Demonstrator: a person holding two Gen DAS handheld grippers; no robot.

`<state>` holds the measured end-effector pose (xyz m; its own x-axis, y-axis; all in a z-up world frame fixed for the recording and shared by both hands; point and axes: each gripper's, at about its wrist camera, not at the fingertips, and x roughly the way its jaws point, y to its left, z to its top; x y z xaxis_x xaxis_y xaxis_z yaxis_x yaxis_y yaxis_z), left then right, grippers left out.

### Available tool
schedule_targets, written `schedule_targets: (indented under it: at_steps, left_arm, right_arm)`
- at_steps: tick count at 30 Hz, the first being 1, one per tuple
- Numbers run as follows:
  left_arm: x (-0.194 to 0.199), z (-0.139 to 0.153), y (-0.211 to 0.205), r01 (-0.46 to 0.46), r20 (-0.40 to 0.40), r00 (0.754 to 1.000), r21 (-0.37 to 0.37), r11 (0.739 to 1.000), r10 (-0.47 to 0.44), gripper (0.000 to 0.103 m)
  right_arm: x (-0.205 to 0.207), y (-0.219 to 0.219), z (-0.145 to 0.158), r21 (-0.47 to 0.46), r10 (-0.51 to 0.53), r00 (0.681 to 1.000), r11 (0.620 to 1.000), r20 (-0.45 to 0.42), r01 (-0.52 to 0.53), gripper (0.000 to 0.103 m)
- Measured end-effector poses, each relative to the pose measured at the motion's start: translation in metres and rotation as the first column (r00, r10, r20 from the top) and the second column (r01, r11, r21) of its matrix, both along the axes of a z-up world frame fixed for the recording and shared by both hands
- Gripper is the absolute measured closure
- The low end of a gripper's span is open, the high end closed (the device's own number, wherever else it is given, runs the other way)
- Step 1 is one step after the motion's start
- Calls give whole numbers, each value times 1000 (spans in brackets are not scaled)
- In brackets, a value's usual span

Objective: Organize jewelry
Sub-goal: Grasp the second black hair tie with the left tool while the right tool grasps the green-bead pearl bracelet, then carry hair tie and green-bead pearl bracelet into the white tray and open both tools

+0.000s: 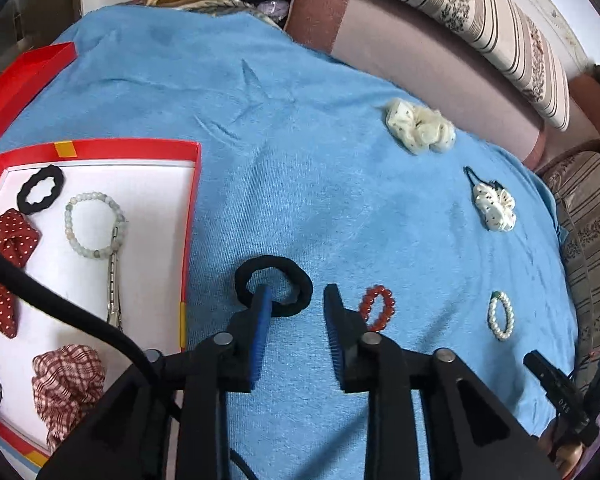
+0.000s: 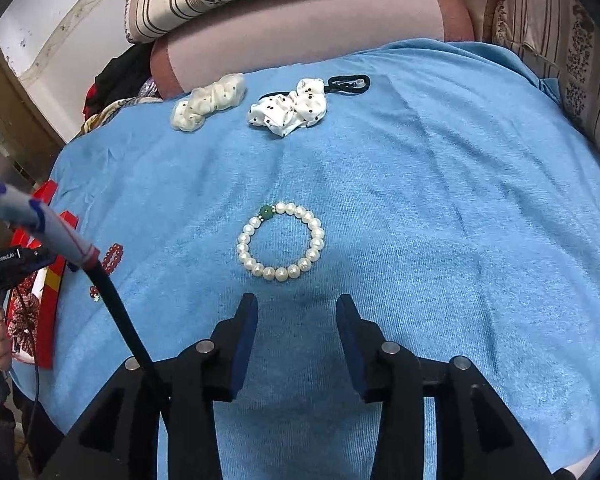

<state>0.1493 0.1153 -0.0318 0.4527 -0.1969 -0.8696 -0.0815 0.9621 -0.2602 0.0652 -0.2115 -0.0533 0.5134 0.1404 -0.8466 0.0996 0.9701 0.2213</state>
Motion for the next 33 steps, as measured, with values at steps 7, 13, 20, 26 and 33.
schedule_targets:
  at_steps: [7,13,20,26,33]
  left_arm:
    - [16,-29,2,-7,-61,998,-4,1000,7,74]
    - [22,-34,-5,12,-61,998,27,1000,-10,68]
    - [19,-33,-24,86,-61,995,61,994,-82,82]
    - [14,-31,-38,138,-76,988,46,989,-135,100]
    - [-7,13,-34,102,30,994,30,994,-103,100]
  right_arm:
    - [19,1,-4,-13,-4,1000,1000,5,4,59]
    - [39,9,-18,-41,9,1000,999,-15,-9,59]
    - [45,15,-28,-65,6,999,998,-32,-8,61]
    - [37,20,-25,-98,50,998,994,-34,-54,92]
    - [18,24,5,-86,70,996,994,47,-65,92]
